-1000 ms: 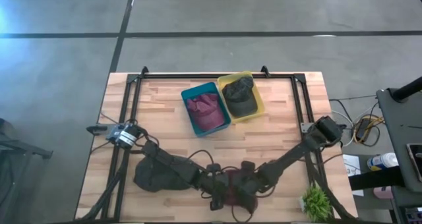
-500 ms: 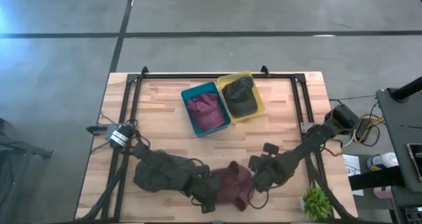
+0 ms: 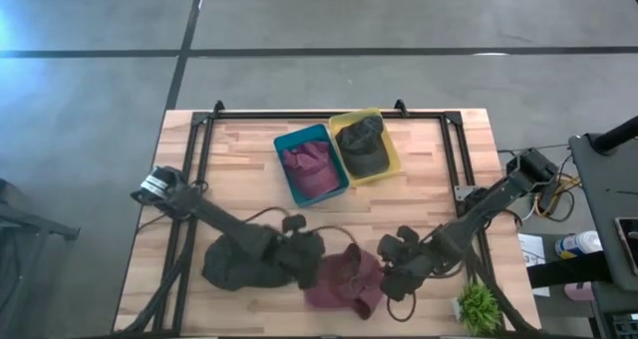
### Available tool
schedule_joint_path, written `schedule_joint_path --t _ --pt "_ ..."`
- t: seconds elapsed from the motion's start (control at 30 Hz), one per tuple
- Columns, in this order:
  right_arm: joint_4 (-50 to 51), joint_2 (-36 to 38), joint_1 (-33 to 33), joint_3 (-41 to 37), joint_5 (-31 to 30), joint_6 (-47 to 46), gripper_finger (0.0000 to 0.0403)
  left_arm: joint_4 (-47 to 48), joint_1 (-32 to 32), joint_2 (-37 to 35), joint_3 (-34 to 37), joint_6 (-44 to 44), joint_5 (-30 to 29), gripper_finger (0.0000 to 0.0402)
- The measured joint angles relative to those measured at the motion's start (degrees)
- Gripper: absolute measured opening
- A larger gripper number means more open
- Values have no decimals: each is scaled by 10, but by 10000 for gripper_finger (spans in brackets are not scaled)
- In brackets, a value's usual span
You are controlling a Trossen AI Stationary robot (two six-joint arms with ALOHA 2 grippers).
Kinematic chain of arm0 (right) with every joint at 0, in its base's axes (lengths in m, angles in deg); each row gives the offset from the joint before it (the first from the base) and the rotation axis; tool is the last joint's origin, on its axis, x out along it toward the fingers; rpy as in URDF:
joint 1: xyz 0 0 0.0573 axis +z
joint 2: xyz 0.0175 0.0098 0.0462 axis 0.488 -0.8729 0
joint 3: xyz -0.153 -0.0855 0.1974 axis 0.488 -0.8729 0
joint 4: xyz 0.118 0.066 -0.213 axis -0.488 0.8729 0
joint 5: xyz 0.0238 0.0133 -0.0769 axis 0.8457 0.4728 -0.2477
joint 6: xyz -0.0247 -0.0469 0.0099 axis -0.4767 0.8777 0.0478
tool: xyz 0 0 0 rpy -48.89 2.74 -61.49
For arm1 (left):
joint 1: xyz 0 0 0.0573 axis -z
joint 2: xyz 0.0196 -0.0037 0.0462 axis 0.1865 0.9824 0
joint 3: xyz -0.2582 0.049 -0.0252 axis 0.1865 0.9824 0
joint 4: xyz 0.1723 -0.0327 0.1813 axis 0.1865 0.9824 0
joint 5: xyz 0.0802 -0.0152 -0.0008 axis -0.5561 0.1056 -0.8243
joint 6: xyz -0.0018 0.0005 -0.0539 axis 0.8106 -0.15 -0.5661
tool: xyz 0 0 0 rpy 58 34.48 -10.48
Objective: Pick & Place hat
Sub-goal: Put the red cap into the blue bin
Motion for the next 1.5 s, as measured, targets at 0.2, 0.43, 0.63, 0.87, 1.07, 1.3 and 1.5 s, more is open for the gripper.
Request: schedule_joint_path --t 0.2,0.43,0.63,0.87,1.07,1.3,1.5 --pt "-3 -20 4 0 25 -17 181 -50 -63 2 41 24 145 159" --pt "-3 -32 14 0 25 -35 209 -72 -69 2 51 68 216 158" --pt "-3 -44 14 0 23 -35 216 -103 -72 6 60 74 225 159" --pt "-5 -48 15 0 23 -32 217 -167 -81 19 86 72 257 158" --pt "-4 -48 15 0 23 -28 217 -192 -81 49 95 70 280 158" --pt "-4 -49 15 0 23 -26 217 -209 -81 82 93 71 334 133" --pt "-6 -49 16 0 23 -26 217 -216 -81 66 91 76 351 15"
